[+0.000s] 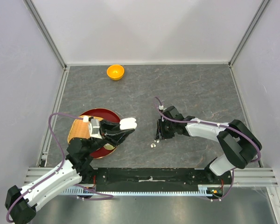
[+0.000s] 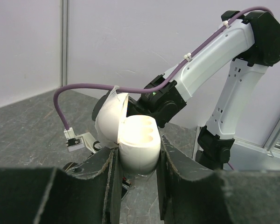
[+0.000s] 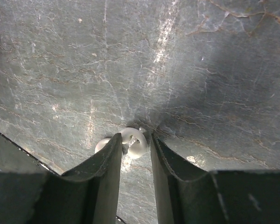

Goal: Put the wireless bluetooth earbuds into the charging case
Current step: Pick up the earbud from the center of the board.

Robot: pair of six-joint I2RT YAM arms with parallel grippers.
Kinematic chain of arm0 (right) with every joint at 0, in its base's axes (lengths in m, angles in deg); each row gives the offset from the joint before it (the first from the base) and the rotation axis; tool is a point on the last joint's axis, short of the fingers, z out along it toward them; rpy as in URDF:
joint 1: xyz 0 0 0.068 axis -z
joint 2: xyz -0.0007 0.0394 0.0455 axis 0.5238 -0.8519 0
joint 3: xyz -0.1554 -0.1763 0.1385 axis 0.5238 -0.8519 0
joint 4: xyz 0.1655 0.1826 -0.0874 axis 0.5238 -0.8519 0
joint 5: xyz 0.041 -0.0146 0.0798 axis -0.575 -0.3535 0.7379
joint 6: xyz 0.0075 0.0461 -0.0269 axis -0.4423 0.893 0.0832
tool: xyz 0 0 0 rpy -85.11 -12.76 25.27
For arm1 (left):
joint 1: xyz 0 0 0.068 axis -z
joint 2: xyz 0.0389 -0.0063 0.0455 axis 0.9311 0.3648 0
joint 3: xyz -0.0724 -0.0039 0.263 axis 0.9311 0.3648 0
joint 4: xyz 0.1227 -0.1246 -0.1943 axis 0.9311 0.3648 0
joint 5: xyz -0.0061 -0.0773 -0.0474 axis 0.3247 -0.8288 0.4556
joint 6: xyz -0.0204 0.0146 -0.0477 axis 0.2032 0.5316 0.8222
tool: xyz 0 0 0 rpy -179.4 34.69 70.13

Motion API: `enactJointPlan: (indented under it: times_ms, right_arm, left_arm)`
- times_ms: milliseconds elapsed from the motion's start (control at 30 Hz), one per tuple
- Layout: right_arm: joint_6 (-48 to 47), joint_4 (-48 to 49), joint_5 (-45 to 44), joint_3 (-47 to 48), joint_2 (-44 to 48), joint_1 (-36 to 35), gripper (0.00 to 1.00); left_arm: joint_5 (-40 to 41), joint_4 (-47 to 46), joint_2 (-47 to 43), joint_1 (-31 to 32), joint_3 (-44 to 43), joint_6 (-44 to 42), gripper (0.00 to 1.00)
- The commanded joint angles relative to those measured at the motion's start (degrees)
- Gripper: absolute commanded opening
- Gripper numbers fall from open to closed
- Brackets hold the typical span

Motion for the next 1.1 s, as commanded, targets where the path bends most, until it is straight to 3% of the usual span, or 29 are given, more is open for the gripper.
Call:
enactJointPlan:
  times_ms: [0,400,600,1067]
  right_arm:
    - [-1.4,-1.9,-3.0,-2.0,0.3,-0.8,0.38]
    - [-1.1,-1.0,-1.7,-2.0,0.7,-1.1,0.19]
    - [-1.3,-0.1,-0.6,-2.0,0.9,-1.1,0.17]
    - [-1.9,0.8,-1.0,-2.4,3.7,-1.2,0.0]
  left_arm:
    - [1.5,-1.5,-0.8,0.2,0.5,1.8,0.02]
    - [2.2,-1.0,-1.4,0.2,1.0,2.8,0.02]
    - [2.9,-1.1,-1.3,0.2,1.1,2.9,0.02]
    - [3.6,-1.1,-0.6,0.2,1.3,3.3,0.02]
